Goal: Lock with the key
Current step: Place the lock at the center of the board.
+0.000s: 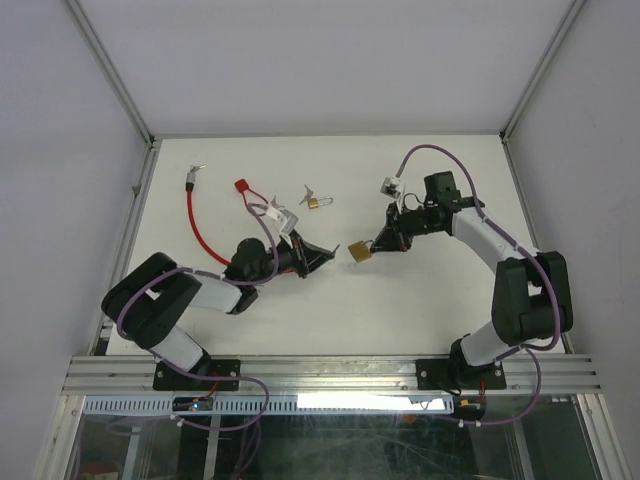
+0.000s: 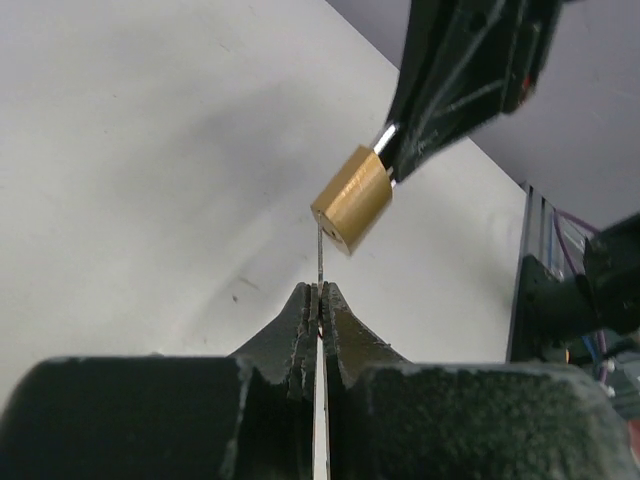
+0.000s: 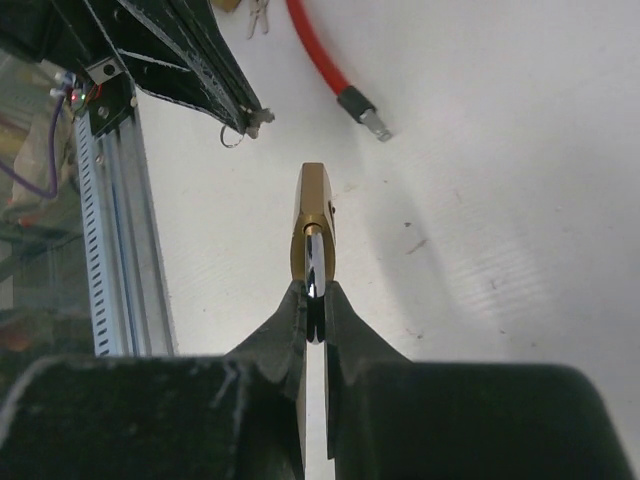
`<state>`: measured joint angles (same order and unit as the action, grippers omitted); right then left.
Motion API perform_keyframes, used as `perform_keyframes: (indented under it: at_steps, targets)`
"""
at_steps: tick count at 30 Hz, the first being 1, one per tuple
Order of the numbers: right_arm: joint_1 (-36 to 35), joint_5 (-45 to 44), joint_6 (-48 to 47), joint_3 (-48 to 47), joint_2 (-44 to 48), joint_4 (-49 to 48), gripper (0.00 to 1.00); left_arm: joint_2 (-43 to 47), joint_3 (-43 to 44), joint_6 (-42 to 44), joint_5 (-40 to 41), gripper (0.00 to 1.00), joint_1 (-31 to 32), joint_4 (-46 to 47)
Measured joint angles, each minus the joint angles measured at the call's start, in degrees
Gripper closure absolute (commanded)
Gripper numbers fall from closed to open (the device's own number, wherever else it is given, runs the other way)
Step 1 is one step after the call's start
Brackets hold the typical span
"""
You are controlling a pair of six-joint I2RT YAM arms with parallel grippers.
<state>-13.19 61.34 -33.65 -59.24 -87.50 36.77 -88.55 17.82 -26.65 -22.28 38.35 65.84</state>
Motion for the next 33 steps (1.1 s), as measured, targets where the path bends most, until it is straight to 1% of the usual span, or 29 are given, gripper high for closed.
perform_keyframes:
  at_steps: [3, 6, 11, 15, 17, 22, 27, 28, 29, 30, 33]
  targets:
    - [1.6, -0.9, 6.5, 1.3, -0.7, -6.6, 1.0, -3.9, 9.5, -2.7, 1.3, 1.0, -1.2, -6.8]
    - [2.4, -1.0, 12.0, 0.6, -3.2, -11.7, 1.0, -9.0, 19.0, -4.8, 3.0, 1.0, -2.5, -14.3]
    - [2.7, -2.6, 21.0, -5.9, -12.6, -15.9, 1.0, -18.3, 32.8, -7.4, 6.3, 1.0, -3.7, -26.5]
    - [3.1, -3.9, 27.3, -12.0, -20.1, -18.3, 1.0, -25.9, 45.3, -8.7, 9.6, 1.0, -4.3, -38.6]
    - [3.4, -4.9, 30.3, -13.6, -22.3, -19.8, 1.0, -28.9, 50.8, -8.9, 11.8, 1.0, -4.3, -43.4]
    - [4.9, -8.3, 39.4, -15.1, -26.3, -24.5, 0.99, -33.7, 58.6, -9.3, 16.4, 1.0, -4.3, -49.8]
    - [5.9, -10.8, 43.8, -17.3, -30.5, -27.3, 0.99, -38.6, 65.8, -9.5, 19.1, 1.0, -4.3, -54.4]
    - [6.1, -11.1, 44.3, -17.5, -31.2, -27.8, 0.9, -39.4, 66.9, -9.6, 19.3, 1.0, -4.3, -55.0]
    - [6.2, -11.3, 44.6, -17.6, -31.8, -28.1, 0.86, -40.0, 67.7, -9.6, 19.5, 1.0, -4.3, -55.6]
    - [6.3, -11.4, 45.4, -17.7, -32.2, -28.4, 0.84, -40.3, 68.1, -9.6, 19.7, 0.97, -4.3, -55.9]
    - [6.6, -11.8, 48.1, -18.6, -33.6, -29.0, 0.77, -40.7, 68.9, -9.5, 20.6, 0.82, -4.3, -57.3]
